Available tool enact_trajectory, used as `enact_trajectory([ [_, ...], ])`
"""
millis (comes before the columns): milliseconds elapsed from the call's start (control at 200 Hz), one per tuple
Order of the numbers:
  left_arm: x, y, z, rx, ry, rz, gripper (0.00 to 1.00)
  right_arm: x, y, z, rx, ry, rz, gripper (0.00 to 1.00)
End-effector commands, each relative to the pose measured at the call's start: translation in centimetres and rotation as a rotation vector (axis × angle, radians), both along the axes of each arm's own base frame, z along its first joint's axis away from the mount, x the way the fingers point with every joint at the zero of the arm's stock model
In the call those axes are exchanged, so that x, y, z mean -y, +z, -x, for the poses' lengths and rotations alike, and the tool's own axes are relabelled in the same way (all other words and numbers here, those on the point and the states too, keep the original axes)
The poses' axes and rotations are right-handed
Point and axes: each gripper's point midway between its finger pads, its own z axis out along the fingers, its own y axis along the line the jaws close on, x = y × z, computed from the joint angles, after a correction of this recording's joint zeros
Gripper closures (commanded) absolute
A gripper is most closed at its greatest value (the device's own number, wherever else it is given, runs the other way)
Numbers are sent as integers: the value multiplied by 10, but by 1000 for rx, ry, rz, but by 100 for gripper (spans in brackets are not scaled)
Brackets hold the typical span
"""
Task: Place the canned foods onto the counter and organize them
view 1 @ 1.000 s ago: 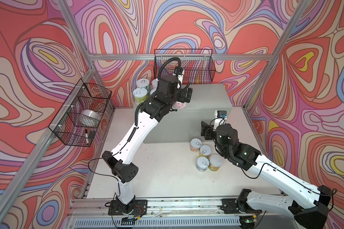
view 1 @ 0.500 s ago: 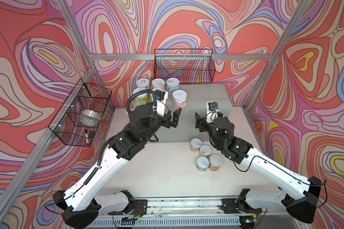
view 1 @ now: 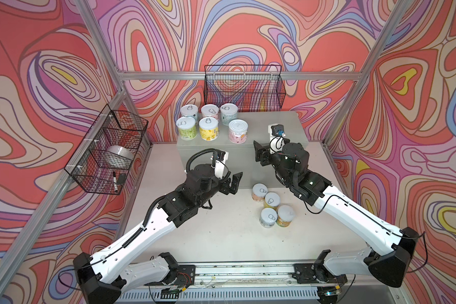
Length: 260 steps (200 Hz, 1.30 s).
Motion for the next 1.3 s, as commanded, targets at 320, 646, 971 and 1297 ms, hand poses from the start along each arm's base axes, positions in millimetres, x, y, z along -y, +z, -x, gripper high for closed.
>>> enact_trajectory([
  [320, -11, -14, 9, -4, 26, 54, 6, -24, -9, -33, -34, 94, -11, 21],
  [646, -14, -25, 9, -25, 43, 48, 7, -34, -11, -34, -37, 141, -14, 22],
  [971, -7, -36, 6, -48, 29, 26, 7, -39, -12, -42, -33, 145, -8, 23],
  [1297, -8, -43, 4, -54, 39, -4, 6, -47, -13, -51, -30, 162, -15, 25],
])
